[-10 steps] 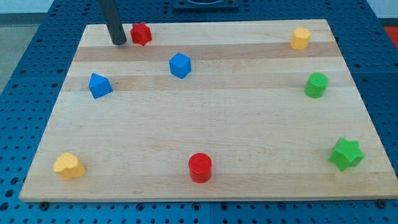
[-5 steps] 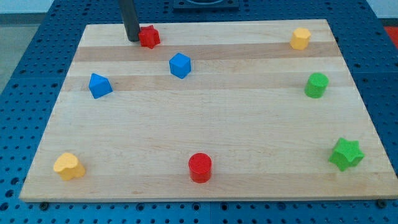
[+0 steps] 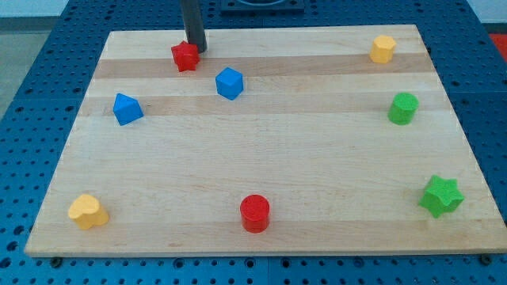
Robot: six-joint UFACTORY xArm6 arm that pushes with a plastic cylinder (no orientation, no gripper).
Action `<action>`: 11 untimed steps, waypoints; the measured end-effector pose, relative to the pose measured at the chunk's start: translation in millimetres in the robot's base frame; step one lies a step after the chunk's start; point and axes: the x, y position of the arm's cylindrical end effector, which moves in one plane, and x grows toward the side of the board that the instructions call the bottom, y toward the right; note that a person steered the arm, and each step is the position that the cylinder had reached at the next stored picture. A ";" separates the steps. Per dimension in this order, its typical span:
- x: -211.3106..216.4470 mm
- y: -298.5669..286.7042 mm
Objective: Place the red star diagonal to the red circle
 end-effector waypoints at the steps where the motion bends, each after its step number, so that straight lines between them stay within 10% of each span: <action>1: 6.7 -1.1; 2: 65.3 -9.5; 7: 7.6 -27.3; 11: 123.6 -49.9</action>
